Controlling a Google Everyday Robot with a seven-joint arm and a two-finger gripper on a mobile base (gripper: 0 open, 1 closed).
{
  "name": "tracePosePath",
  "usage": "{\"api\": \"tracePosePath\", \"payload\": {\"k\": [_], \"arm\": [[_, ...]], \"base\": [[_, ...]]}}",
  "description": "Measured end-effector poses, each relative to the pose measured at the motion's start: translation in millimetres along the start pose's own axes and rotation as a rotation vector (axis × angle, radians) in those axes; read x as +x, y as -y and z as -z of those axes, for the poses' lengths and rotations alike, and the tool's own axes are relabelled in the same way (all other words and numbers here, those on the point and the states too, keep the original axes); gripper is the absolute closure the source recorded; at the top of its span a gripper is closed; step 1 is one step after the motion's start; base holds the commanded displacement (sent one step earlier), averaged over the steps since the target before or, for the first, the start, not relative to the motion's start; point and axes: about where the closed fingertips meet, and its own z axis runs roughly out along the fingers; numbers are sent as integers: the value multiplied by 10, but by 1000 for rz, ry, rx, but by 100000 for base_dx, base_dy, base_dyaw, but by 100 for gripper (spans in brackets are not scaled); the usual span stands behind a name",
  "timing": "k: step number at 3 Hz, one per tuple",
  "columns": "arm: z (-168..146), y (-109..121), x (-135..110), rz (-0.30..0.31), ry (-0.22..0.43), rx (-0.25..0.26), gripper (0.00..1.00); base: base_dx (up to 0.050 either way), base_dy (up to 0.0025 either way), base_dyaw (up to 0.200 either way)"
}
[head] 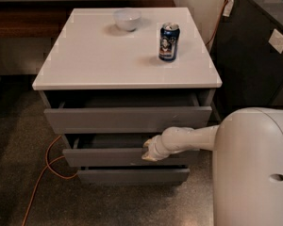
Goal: Open middle drawer
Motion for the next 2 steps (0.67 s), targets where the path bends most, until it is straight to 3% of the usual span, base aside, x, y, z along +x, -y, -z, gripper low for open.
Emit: {"api": "tracePosePath", "payload": {"k": [1, 2], "arm": [[126, -140, -89, -29, 22, -52, 100], [137, -159, -100, -32, 26, -57, 100]], "base": [[0, 0, 0], [0, 0, 0]]}}
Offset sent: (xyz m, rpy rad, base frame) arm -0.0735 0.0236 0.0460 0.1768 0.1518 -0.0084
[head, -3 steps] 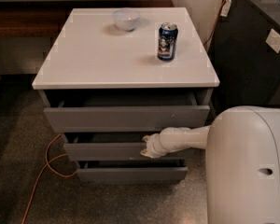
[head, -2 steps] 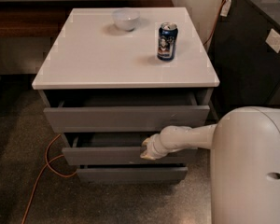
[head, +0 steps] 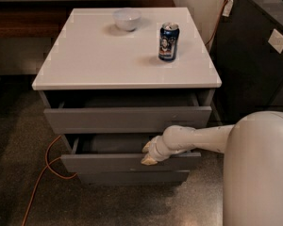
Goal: Open middle drawer
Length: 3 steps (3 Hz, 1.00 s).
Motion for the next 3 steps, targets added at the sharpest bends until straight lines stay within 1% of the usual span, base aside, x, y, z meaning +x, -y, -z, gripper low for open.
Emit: {"api": "tracePosePath", "payload": {"k": [1, 2, 3], "arm": [[29, -82, -38, -13, 16, -10, 100], [43, -224, -100, -34, 42, -35, 100], [43, -224, -100, -34, 42, -35, 100]], "base": [[0, 0, 0], [0, 0, 0], [0, 0, 0]]}}
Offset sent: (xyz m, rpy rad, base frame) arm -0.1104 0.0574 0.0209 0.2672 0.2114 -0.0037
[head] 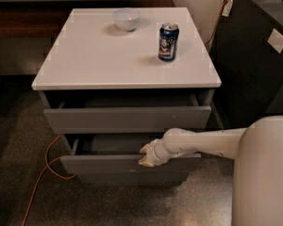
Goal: Open middle drawer
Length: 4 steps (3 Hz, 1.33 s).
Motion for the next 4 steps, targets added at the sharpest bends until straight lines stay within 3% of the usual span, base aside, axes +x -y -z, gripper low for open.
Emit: {"api": "tracePosePath", "payload": {"k": [1, 4], "arm": [[72, -120, -128, -47, 44, -55, 100], [47, -164, -109, -49, 35, -58, 100]], "base": [[0, 0, 0], [0, 0, 0]]}}
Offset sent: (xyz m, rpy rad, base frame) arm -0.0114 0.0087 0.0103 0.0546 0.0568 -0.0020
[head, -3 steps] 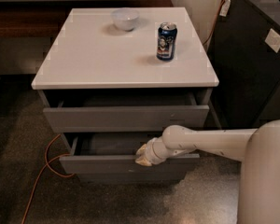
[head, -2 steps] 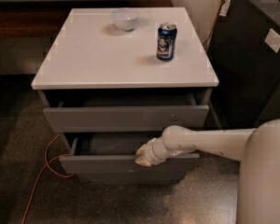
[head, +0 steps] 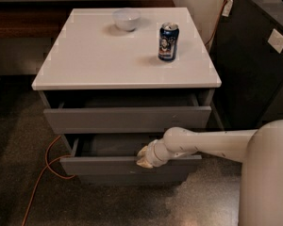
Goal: Open middle drawer
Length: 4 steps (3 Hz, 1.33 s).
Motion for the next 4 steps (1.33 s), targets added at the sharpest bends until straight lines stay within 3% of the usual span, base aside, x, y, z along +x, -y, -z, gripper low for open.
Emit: {"api": "tracePosePath", "payload": {"k": [1, 4], "arm": [[-9, -111, 19, 3, 5, -2, 100], [-10, -120, 20, 3, 6, -3, 100]], "base": [[0, 0, 0], [0, 0, 0]]}}
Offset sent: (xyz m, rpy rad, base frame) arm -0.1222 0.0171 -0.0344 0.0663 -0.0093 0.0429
